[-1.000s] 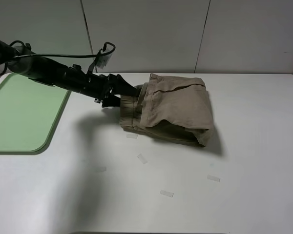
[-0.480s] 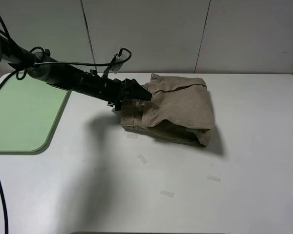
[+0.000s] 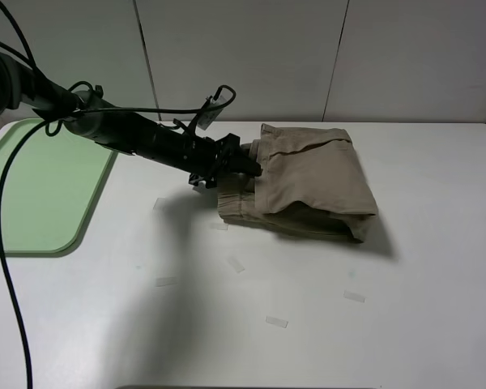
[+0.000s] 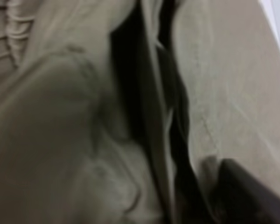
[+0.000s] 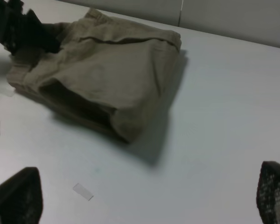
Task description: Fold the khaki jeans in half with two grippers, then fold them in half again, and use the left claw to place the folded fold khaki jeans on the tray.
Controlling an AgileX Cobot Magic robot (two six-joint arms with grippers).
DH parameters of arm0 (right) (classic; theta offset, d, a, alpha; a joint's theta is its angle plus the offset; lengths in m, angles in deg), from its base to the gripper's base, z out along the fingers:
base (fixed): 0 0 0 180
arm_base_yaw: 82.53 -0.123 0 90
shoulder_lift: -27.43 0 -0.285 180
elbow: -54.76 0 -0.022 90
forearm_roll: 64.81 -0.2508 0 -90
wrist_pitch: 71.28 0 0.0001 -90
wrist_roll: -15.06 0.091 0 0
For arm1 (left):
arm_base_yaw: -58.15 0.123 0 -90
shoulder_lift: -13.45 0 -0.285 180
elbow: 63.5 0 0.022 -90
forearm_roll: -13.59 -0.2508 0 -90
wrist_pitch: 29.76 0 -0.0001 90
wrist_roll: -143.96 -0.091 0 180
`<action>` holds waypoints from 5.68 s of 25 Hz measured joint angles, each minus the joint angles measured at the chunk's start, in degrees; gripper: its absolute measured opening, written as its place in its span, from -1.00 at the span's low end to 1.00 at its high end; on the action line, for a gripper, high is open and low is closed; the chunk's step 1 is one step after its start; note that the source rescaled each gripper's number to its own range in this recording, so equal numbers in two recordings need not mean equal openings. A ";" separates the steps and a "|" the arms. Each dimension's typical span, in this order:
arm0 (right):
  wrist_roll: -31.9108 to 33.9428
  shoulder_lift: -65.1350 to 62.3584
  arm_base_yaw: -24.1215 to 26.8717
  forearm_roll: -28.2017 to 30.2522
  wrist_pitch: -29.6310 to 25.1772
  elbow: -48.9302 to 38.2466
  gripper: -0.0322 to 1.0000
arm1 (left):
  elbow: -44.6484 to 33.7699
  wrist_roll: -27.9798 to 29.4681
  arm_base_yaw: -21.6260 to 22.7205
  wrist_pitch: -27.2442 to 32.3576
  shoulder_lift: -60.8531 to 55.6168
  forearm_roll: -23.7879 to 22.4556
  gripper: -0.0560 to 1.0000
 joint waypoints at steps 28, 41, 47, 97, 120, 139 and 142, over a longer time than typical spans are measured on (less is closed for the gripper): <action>0.00 0.00 0.00 0.00 -0.07 0.00 0.98 | 0.00 15.72 4.65 -1.21 -11.57 -32.50 -0.89; 0.00 0.00 0.00 0.00 -0.07 0.00 0.98 | 0.06 24.66 14.25 6.12 -22.70 -63.02 -0.89; 0.00 0.00 0.00 0.00 -0.07 0.00 0.98 | 0.06 27.07 18.31 7.70 -26.37 -71.56 -0.89; 0.00 0.00 0.00 0.00 -0.01 0.00 0.98 | -18.51 45.31 41.15 -20.93 -29.59 -93.24 -0.89; 0.00 0.00 0.00 0.00 -0.01 0.00 0.98 | -18.68 50.14 41.22 -15.53 -35.04 -92.83 0.49; 0.00 0.00 0.00 0.00 -0.08 0.00 0.98 | -20.39 51.16 37.84 -11.24 -53.05 -90.24 0.54; 0.00 0.00 0.00 0.00 -0.08 0.00 0.98 | -21.31 51.52 37.54 -11.25 -59.71 -92.51 0.55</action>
